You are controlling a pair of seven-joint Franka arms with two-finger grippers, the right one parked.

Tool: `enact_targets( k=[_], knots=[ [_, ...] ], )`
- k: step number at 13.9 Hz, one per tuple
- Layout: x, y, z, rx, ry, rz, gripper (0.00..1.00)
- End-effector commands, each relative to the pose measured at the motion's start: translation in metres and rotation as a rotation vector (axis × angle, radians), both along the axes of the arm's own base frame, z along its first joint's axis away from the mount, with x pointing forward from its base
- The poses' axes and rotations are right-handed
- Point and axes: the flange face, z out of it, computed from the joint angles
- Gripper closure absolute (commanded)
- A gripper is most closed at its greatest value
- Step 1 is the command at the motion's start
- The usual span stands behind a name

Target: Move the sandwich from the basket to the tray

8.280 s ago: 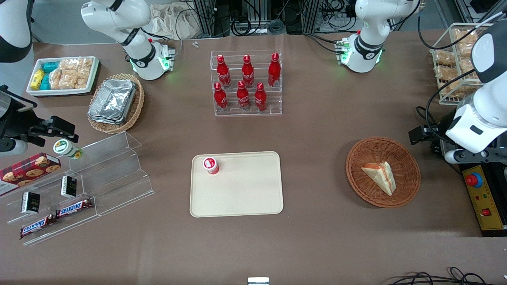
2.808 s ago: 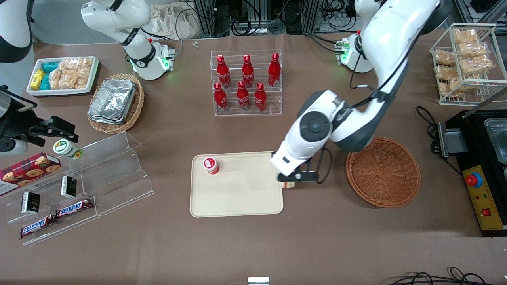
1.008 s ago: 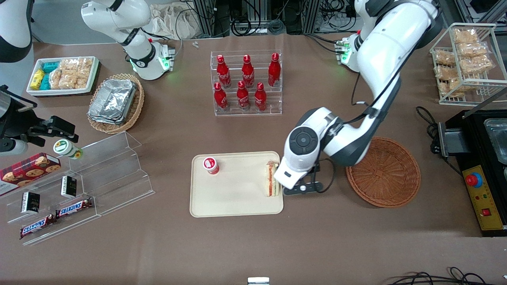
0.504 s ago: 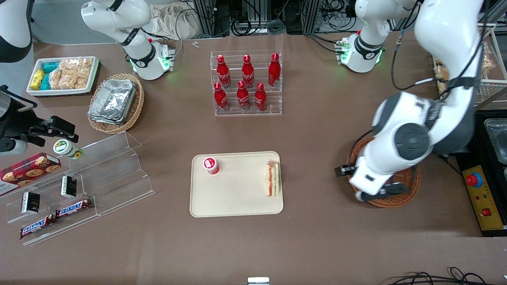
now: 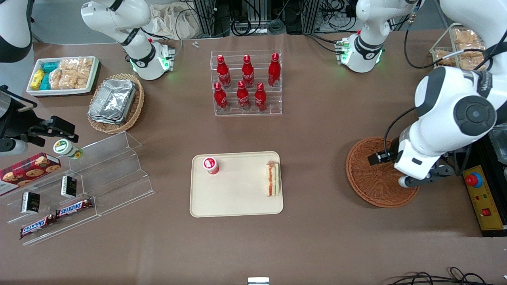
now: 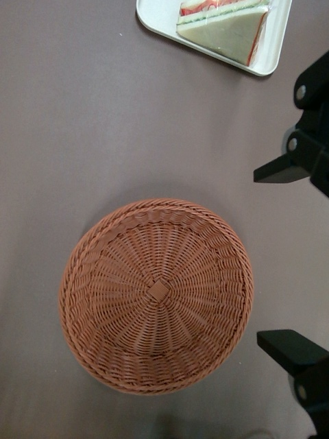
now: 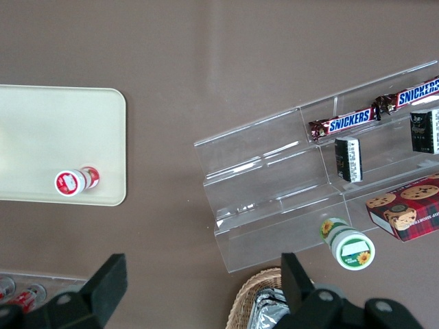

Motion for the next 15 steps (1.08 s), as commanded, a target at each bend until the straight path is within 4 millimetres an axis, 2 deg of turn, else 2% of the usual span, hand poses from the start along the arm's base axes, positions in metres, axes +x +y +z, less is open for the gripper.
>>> enact_targets(
  k=[1, 2, 7, 10, 15],
  knots=[
    [-0.017, 0.003, 0.016, 0.002, -0.018, -0.006, 0.05],
    [-0.021, 0.005, 0.022, 0.011, -0.014, -0.026, 0.06],
    [-0.040, 0.064, 0.034, -0.012, -0.002, -0.120, 0.06],
    [-0.047, 0.087, 0.048, 0.004, 0.002, -0.135, 0.05],
    [-0.042, 0.103, 0.052, -0.019, -0.002, -0.135, 0.01]
  ],
)
